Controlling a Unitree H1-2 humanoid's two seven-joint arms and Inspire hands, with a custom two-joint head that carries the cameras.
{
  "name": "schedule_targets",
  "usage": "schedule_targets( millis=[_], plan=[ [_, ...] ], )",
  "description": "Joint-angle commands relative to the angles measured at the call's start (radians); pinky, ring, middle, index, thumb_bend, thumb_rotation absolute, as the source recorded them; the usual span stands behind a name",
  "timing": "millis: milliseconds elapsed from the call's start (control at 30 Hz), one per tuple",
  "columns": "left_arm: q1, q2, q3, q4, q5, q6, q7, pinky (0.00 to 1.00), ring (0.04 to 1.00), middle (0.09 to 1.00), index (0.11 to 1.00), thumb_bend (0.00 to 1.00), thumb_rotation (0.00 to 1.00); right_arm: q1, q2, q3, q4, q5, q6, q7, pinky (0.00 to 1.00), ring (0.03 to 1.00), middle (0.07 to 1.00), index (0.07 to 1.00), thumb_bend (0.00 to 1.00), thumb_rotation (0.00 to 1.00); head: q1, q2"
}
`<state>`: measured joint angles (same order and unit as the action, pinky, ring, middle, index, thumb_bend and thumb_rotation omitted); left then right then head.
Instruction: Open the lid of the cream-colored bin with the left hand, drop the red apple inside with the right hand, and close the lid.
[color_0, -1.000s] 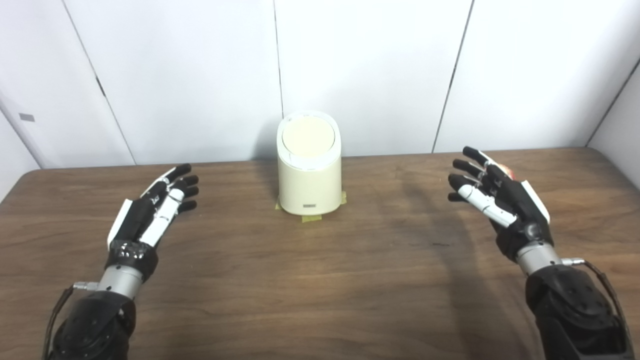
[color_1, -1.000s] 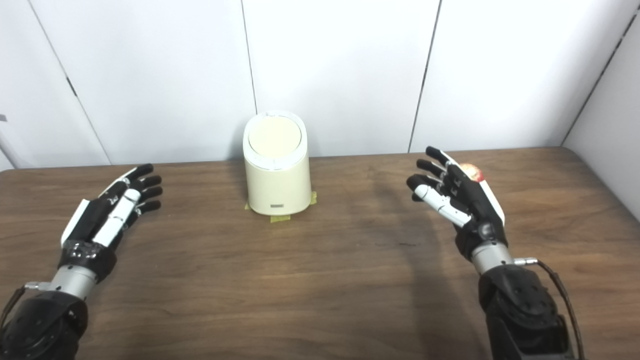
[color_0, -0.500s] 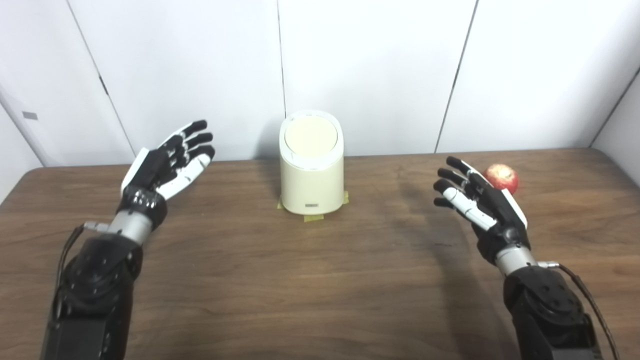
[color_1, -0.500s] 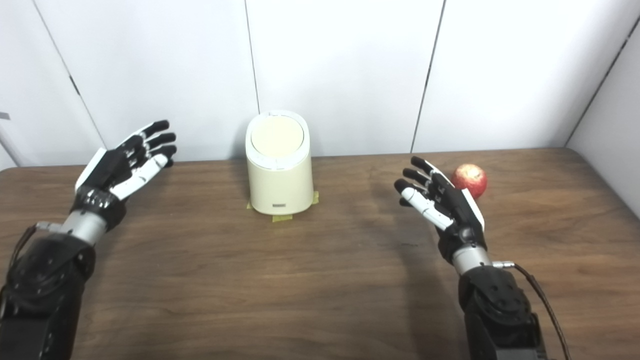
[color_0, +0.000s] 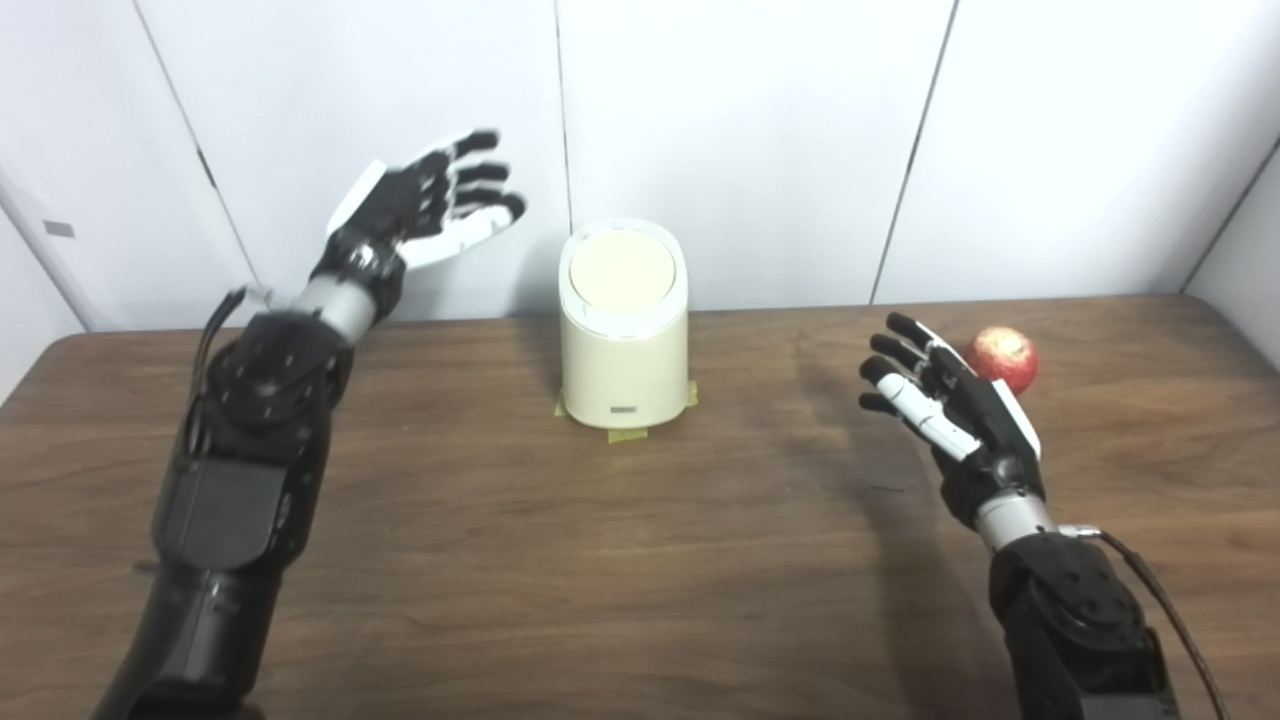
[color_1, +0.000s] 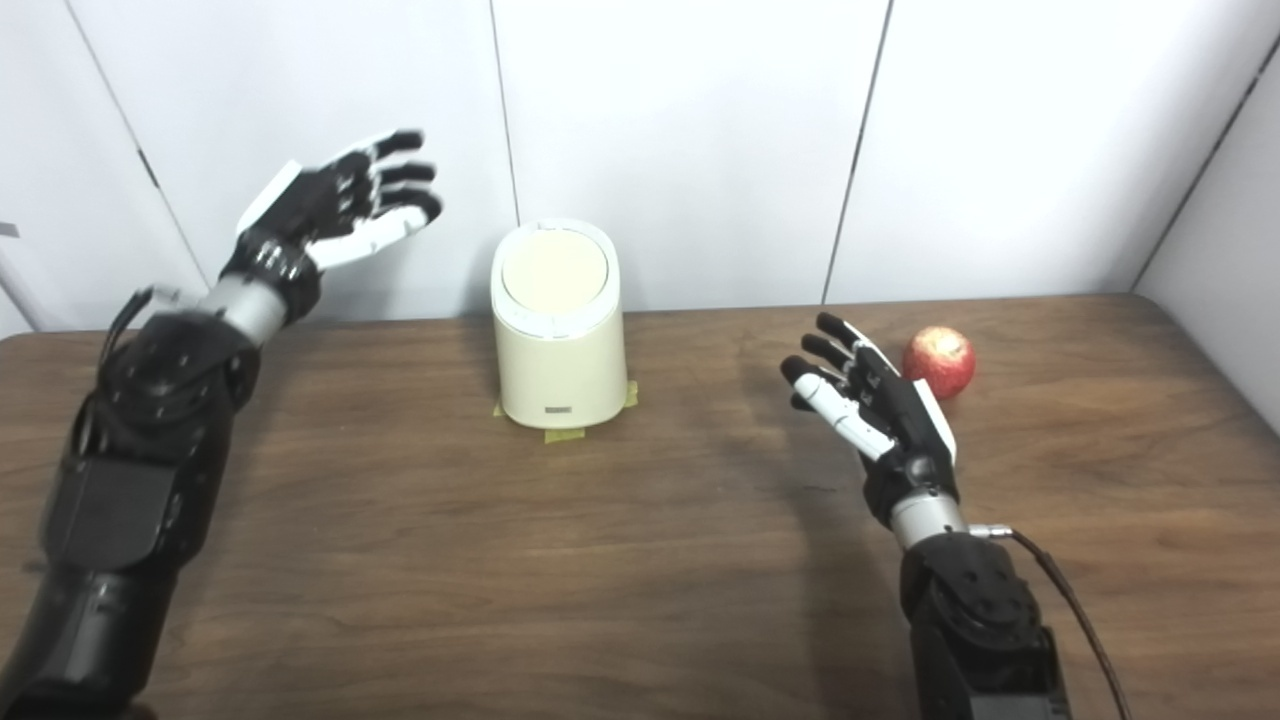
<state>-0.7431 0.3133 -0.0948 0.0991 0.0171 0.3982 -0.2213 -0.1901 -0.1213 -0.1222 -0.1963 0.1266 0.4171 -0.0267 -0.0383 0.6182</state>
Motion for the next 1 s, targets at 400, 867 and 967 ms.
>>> schedule_targets(
  millis=[400, 867, 967],
  plan=[
    [-0.221, 0.004, -0.123, 0.140, 0.169, -0.044, -0.057, 0.78, 0.799, 0.807, 0.871, 0.78, 0.16, -0.039, -0.005, -0.018, -0.018, 0.000, -0.060, 0.001, 0.70, 0.785, 0.842, 0.861, 0.55, 0.39, 0.005, 0.001],
    [-0.311, -0.003, -0.236, 0.264, 0.301, -0.113, -0.116, 0.70, 0.807, 0.837, 0.890, 0.87, 0.06, -0.041, 0.005, -0.014, -0.022, -0.004, -0.078, -0.002, 0.66, 0.774, 0.837, 0.875, 0.52, 0.36, 0.006, -0.004],
    [-0.320, -0.007, -0.250, 0.277, 0.333, -0.117, -0.119, 0.67, 0.797, 0.832, 0.881, 0.89, 0.06, -0.040, 0.008, -0.014, -0.027, -0.006, -0.074, -0.004, 0.66, 0.773, 0.836, 0.874, 0.53, 0.36, 0.009, -0.002]
  ],
)
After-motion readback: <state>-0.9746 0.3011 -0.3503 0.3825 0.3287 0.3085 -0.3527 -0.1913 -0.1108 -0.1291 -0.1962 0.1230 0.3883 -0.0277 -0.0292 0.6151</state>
